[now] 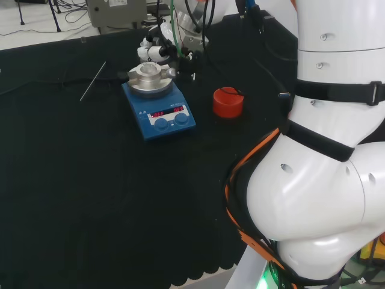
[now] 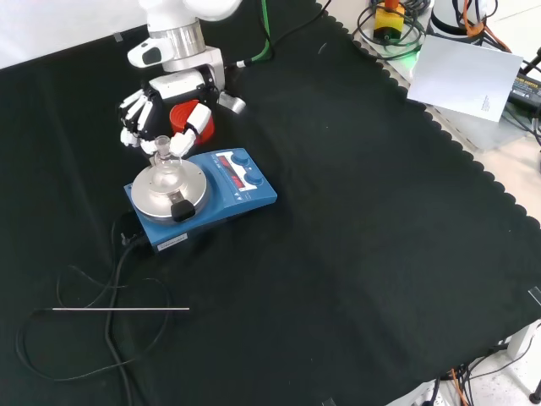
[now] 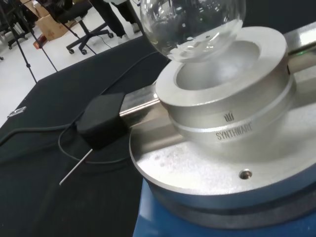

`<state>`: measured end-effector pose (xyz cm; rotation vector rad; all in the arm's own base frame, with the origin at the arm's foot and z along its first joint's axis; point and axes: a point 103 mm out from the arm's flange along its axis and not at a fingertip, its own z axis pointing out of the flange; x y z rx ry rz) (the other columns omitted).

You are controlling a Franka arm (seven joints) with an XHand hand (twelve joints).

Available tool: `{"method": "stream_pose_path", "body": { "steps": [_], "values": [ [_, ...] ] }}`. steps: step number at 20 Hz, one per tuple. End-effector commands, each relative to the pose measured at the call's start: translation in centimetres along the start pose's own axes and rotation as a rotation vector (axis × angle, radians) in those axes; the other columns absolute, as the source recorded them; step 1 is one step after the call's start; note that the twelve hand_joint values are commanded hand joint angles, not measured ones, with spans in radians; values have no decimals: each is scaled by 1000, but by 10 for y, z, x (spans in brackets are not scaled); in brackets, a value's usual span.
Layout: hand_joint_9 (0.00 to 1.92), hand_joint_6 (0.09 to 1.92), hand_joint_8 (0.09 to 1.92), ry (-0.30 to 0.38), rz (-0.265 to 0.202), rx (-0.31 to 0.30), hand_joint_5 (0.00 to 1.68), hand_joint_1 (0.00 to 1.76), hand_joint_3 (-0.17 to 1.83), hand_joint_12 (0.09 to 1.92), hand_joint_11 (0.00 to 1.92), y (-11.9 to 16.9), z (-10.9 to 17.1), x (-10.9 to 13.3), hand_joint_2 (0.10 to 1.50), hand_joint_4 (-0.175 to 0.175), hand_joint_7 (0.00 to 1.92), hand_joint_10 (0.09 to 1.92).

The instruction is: Place the round-bottom flask on the heater.

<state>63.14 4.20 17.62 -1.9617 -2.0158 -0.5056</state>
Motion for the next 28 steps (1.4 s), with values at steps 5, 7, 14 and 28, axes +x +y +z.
{"method": "stream_pose_path", "body": {
  "steps": [5,7,14,28],
  "values": [
    [672,946,561,-9,2,23,1039,1037,46,1296,253,1,14,-4,1066,175,504,562],
    [672,946,561,-10,3,26,1039,1037,47,1296,253,2,15,-6,1065,175,505,562],
    [673,946,560,0,-18,42,1039,1037,53,1295,254,3,20,-2,1062,175,506,560],
    [657,1008,566,31,35,45,990,1017,79,1308,241,3,22,-19,1069,175,484,569]
  ]
}}
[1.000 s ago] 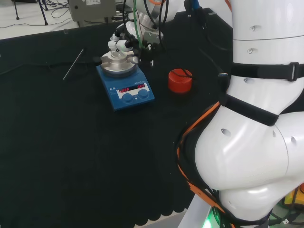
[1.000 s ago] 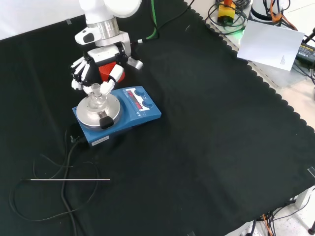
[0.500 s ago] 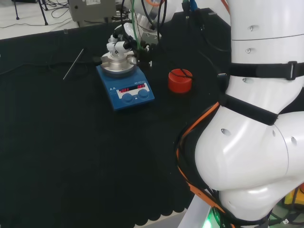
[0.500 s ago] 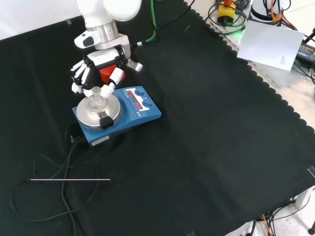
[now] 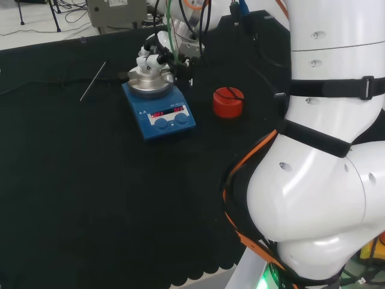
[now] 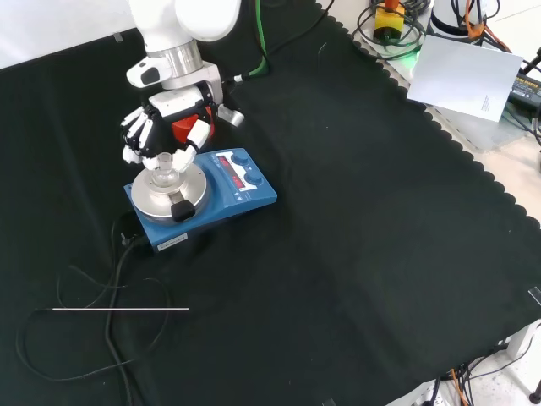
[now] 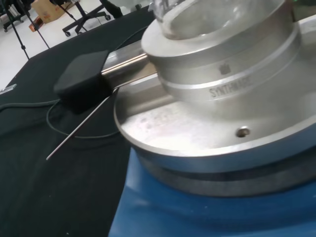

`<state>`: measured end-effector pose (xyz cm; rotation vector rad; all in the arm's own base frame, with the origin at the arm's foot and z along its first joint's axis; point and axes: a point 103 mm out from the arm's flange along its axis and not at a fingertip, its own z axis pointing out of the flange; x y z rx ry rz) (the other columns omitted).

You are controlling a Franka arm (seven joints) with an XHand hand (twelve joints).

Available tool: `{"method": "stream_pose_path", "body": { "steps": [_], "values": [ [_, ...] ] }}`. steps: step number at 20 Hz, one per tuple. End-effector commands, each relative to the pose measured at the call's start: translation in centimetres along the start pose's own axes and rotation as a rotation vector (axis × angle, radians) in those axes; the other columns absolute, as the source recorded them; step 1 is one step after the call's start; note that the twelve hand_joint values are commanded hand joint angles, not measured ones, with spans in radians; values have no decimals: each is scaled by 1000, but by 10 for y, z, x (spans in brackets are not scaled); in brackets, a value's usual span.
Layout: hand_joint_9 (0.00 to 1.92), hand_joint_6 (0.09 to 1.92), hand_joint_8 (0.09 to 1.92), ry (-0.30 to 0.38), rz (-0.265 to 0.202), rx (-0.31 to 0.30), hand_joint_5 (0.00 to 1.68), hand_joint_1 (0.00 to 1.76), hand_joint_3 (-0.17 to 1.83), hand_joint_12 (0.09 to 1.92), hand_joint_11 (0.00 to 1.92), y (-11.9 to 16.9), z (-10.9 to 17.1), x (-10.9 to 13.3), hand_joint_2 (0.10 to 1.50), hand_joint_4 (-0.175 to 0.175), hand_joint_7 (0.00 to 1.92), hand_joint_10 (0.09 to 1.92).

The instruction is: Place the round-bottom flask on the heater.

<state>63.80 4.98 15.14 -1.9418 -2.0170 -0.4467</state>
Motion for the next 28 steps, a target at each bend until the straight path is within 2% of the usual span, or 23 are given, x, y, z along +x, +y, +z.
{"method": "stream_pose_path", "body": {
  "steps": [1,2,3,4,6,16,26,28],
  "values": [
    [640,963,577,43,35,2,938,963,72,1312,229,-3,-4,-16,1061,105,464,582],
    [624,907,583,43,39,4,866,912,64,1313,217,-3,-5,-17,1043,39,449,590],
    [611,858,587,41,45,7,785,872,57,1313,208,-3,-6,-17,1024,-4,437,594],
    [595,822,595,37,49,3,707,843,56,1317,197,-3,-6,-16,1006,-29,424,605],
    [574,778,603,32,52,2,606,811,57,1320,182,-4,-9,-17,983,-51,406,619],
    [532,631,641,21,41,-12,459,776,99,1328,157,-7,-22,-5,921,-63,360,659],
    [514,544,657,-13,39,-36,450,762,163,1341,137,-32,-56,2,882,-61,346,676],
    [508,517,662,-32,39,-27,458,760,217,1341,134,-33,-53,7,856,-60,343,681]
  ]
}}
